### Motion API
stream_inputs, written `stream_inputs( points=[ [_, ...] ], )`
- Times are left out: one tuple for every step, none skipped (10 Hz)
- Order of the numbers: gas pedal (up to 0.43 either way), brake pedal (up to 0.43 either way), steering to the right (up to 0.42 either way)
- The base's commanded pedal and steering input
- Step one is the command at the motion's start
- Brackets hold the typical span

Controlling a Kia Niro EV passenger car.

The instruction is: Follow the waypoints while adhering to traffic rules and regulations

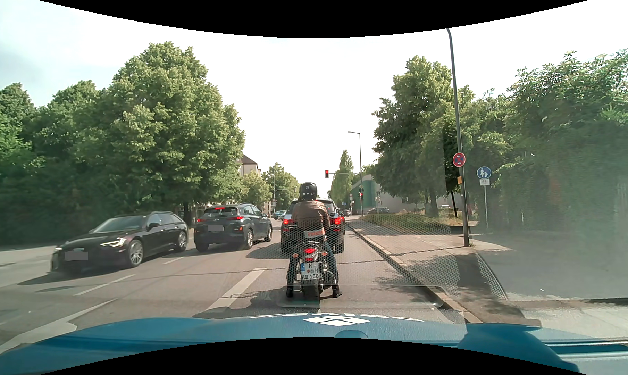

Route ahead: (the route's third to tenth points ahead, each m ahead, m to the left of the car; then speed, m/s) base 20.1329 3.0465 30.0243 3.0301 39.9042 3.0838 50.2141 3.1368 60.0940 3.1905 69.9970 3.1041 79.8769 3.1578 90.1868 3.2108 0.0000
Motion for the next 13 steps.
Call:
stream_inputs(
  points=[
    [0.000,0.293,0.003],
    [0.000,0.293,0.003],
    [0.000,0.293,0.003],
    [0.000,0.293,0.004],
    [0.000,0.293,0.003],
    [0.000,0.293,0.003],
    [0.000,0.293,0.003],
    [0.000,0.293,0.004],
    [0.000,0.293,0.003],
    [0.000,0.293,0.003],
    [0.000,0.293,0.003],
    [0.000,0.293,0.004],
    [0.000,0.293,0.004]
  ],
)
